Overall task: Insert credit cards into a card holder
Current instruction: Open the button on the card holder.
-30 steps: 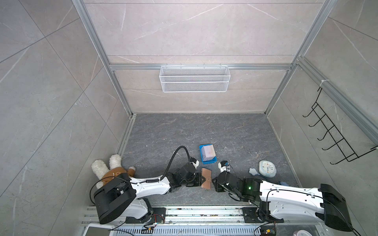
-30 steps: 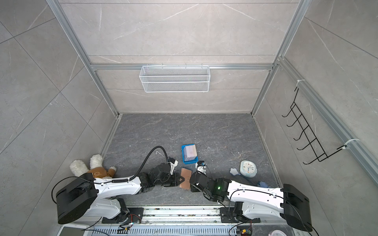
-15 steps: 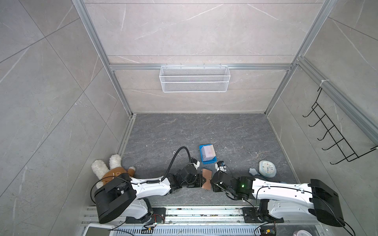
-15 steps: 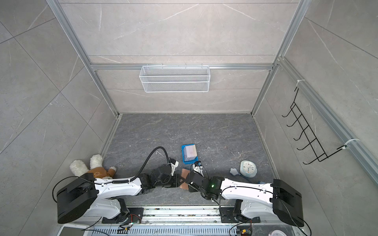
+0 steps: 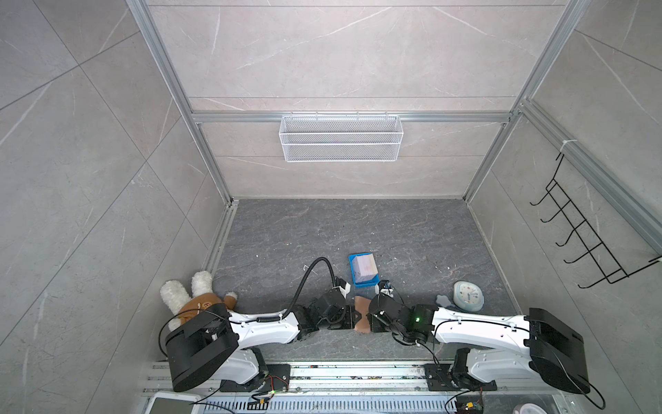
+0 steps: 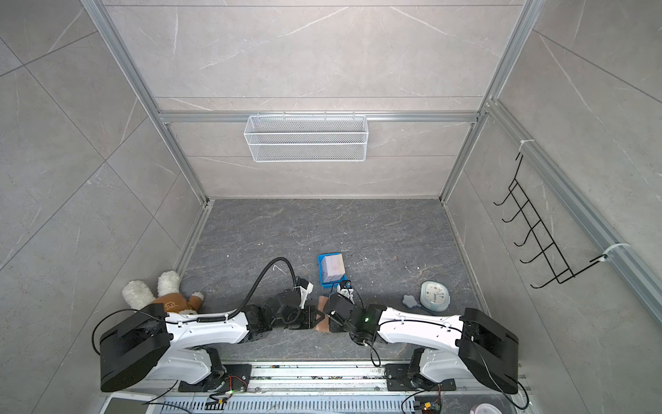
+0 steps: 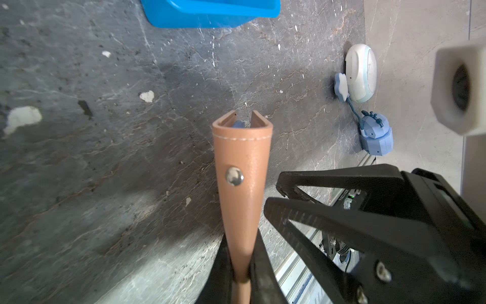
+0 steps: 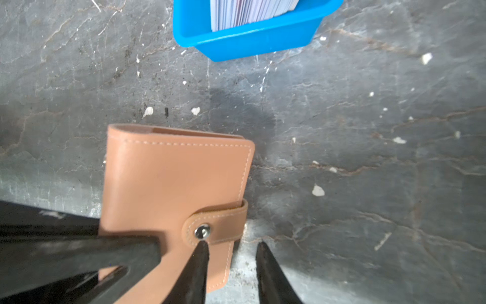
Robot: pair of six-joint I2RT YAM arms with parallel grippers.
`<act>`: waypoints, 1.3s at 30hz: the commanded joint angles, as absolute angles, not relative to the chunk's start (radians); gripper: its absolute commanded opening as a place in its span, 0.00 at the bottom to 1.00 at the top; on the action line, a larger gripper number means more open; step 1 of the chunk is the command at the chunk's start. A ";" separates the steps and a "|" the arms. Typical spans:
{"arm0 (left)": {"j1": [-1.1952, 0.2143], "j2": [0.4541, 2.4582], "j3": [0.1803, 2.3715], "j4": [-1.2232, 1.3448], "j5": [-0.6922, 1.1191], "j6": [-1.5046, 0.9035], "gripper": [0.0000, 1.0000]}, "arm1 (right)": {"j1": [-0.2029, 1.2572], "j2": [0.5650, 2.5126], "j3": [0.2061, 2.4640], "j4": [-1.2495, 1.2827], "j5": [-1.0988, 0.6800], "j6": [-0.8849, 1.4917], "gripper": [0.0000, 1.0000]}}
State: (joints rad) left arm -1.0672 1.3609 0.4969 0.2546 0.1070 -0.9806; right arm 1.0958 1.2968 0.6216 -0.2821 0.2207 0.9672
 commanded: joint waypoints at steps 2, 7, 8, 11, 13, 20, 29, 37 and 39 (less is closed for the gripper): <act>-1.074 1.358 0.501 0.294 0.095 -0.966 0.09 | 1.081 1.270 0.614 -0.303 0.233 0.956 0.31; -1.074 1.365 0.505 0.294 0.095 -0.966 0.09 | 1.072 1.238 0.611 -0.340 0.250 0.951 0.27; -1.073 1.367 0.506 0.292 0.095 -0.966 0.09 | 1.071 1.233 0.611 -0.343 0.253 0.951 0.27; -1.074 1.373 0.511 0.292 0.095 -0.966 0.09 | 1.069 1.220 0.612 -0.342 0.249 0.943 0.25; -1.074 1.379 0.512 0.292 0.096 -0.966 0.09 | 1.069 1.214 0.611 -0.324 0.233 0.929 0.25; -1.074 1.387 0.522 0.295 0.097 -0.966 0.09 | 1.068 1.227 0.610 -0.253 0.164 0.889 0.27; -1.074 1.382 0.527 0.303 0.107 -0.968 0.09 | 1.069 1.323 0.642 -0.223 0.147 0.878 0.29; -1.074 1.381 0.527 0.313 0.114 -0.968 0.09 | 1.069 1.344 0.643 -0.180 0.111 0.856 0.32; -1.074 1.379 0.527 0.315 0.116 -0.968 0.09 | 1.069 1.350 0.643 -0.179 0.108 0.854 0.33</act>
